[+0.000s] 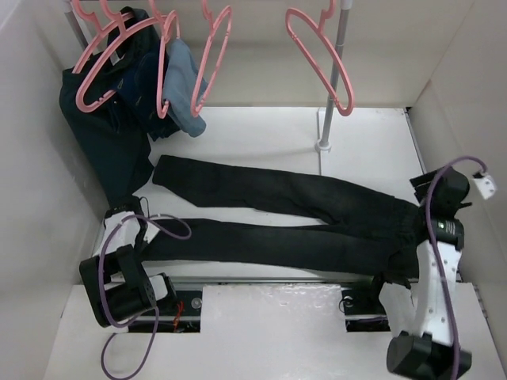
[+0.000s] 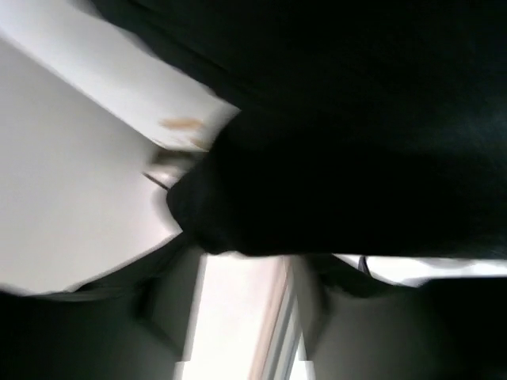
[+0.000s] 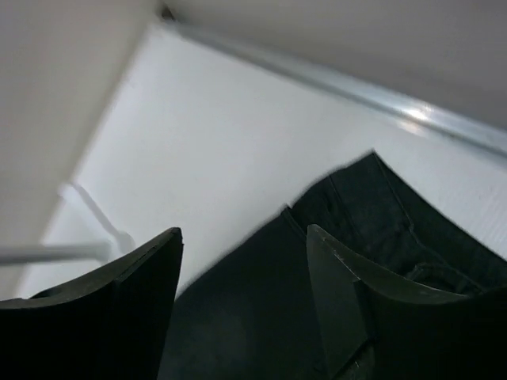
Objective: Place the trousers on the hanger
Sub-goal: Flatten out the trousers at the center of the board.
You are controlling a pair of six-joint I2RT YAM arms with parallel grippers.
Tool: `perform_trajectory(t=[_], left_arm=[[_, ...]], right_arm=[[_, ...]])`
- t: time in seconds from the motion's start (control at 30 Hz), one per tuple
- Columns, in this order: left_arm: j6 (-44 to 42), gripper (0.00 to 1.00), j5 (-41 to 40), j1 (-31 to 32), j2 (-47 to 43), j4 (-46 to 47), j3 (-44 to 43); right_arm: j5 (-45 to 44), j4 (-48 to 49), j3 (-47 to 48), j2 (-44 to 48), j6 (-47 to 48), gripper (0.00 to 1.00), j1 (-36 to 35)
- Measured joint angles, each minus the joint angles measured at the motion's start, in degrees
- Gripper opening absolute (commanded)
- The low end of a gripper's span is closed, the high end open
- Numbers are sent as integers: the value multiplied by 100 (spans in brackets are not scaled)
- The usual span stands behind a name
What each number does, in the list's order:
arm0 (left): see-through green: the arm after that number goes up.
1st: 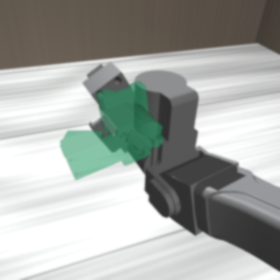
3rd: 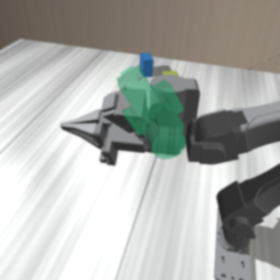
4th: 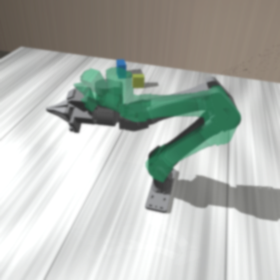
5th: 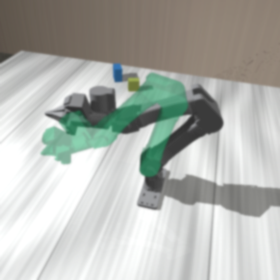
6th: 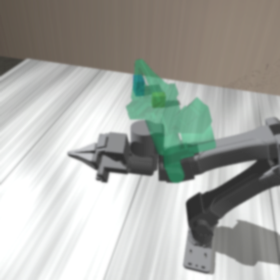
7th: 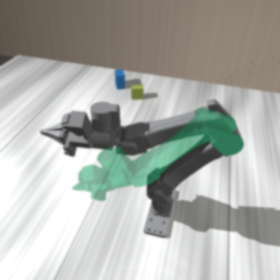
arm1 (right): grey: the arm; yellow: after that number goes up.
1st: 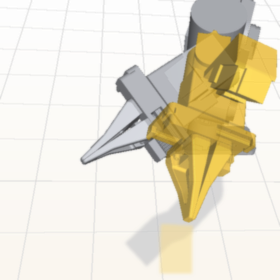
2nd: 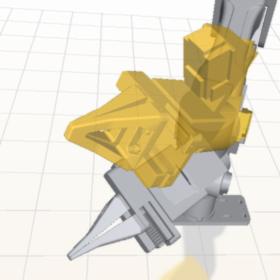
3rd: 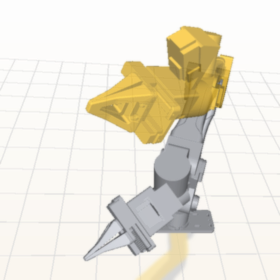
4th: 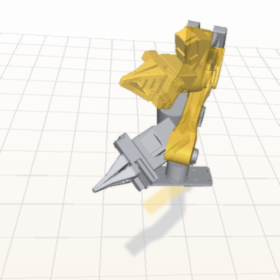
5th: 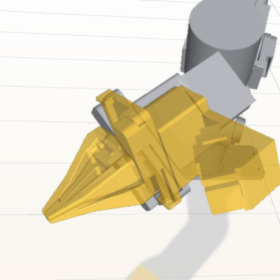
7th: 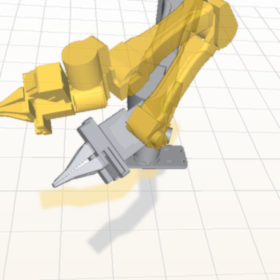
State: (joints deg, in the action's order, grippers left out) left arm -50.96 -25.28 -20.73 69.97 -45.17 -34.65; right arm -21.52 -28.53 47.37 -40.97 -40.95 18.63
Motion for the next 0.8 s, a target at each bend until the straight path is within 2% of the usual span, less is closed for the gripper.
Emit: perform_trajectory(t=[0.03, 0.17, 0.3, 0.37, 0.43, 0.57, 0.63, 0.8], left_arm=[[-24, 56, -149, 0, 0, -125, 118], [-28, 58, -297, 0, 11, -358, -131], [48, 60, 179, -2, 118, -800, -1692], [142, 61, 546, -2, 195, -708, -2566], [223, 61, 866, 28, 223, -485, -3016], [299, 61, 1106, 365, 354, 24, -2468], [341, 66, 1141, 616, 688, 393, -1873], [575, 64, 1169, 844, 1585, 1189, -1075]], right_arm=[[155, -17, -103, -240, 61, 63, -17], [673, -179, -376, -1069, 225, 53, -83], [1071, -118, -675, -1250, 240, 53, -109], [1228, -26, -776, -1471, 238, 55, -109], [1327, 72, -866, -1790, 238, 57, -109], [1502, 201, -890, -2559, 240, 58, -109], [1611, 245, -820, -2889, 238, 59, -111], [1705, 396, -431, -3574, 286, 60, -149]])
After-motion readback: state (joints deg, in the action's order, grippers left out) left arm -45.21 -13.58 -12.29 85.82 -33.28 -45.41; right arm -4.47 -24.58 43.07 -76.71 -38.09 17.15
